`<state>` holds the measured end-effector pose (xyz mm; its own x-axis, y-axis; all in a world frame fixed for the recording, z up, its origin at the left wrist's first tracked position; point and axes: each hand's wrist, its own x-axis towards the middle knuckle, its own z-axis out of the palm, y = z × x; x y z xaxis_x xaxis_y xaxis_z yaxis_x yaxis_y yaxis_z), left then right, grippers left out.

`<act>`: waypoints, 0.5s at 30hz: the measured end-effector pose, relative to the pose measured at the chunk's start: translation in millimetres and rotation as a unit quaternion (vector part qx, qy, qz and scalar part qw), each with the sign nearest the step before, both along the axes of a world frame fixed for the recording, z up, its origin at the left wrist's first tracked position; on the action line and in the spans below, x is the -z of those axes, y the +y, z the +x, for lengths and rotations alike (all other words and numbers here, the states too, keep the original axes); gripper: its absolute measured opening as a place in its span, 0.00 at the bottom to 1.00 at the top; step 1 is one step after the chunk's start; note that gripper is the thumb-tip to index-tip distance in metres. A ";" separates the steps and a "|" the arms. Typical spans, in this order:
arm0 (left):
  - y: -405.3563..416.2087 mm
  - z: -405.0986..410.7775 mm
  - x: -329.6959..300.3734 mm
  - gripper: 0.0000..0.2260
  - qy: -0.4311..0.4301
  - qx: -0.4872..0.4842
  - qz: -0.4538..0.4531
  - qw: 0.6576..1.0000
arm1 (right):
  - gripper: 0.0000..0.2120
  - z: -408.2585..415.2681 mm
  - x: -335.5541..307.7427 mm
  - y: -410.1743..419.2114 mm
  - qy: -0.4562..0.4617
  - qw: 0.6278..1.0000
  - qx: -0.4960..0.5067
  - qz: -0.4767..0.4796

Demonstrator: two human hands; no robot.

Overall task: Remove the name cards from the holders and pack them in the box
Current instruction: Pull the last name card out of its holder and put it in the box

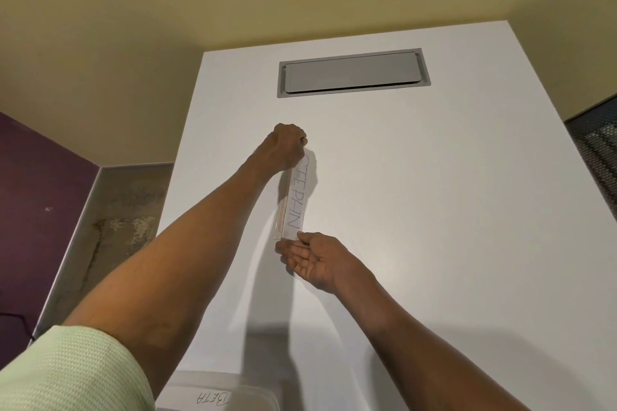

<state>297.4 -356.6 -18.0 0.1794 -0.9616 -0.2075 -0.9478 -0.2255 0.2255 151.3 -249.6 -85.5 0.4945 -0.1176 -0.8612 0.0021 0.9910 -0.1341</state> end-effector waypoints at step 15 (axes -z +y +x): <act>36.4 -7.5 -37.4 0.10 0.191 -0.232 -0.221 0.928 | 0.06 -51.8 -39.5 -12.1 0.173 0.964 0.043 -0.199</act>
